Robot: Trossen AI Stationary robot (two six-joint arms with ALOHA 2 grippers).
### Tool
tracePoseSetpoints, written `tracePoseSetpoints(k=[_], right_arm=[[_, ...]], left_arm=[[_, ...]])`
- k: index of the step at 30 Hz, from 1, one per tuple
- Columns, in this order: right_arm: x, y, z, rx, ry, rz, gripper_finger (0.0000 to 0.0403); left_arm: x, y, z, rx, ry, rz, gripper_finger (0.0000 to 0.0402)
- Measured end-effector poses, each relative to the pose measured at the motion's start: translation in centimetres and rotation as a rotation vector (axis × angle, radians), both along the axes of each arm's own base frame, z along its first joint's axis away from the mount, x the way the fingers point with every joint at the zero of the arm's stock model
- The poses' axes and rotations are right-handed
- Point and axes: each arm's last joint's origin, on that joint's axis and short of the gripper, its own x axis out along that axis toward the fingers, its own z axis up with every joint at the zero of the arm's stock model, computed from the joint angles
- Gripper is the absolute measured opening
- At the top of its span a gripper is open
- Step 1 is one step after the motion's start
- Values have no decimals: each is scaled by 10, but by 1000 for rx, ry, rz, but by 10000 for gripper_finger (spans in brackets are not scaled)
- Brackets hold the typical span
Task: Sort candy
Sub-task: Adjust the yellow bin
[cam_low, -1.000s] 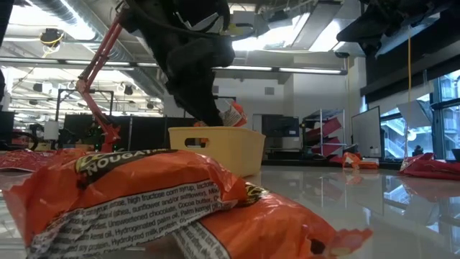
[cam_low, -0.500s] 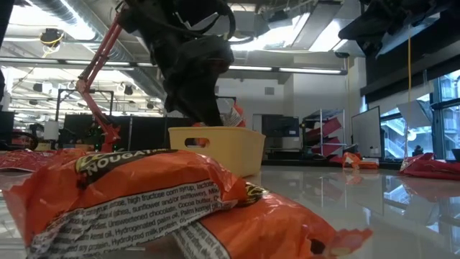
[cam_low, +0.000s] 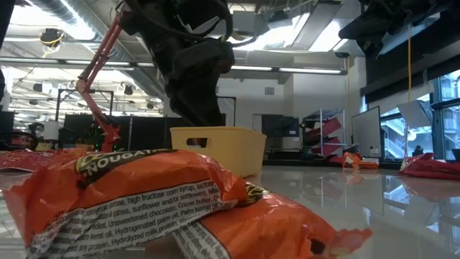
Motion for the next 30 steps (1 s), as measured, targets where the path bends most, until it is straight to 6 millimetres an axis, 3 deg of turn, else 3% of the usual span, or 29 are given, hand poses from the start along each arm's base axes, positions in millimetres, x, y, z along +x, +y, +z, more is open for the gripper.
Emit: tracePoseSetpoints(k=[7,12,23,30], right_arm=[[0,0,0,0,0,-1,5],[0,0,0,-16,2,5,5],[-3,1,-8,-6,92,9,5],[-5,1,-11,-28,123,15,5]], left_arm=[[-10,0,18,26,23,-41,194],[-9,-1,35,179,8,-240,183],[2,64,47,267,-46,-300,186],[14,86,33,202,-119,-391,186]])
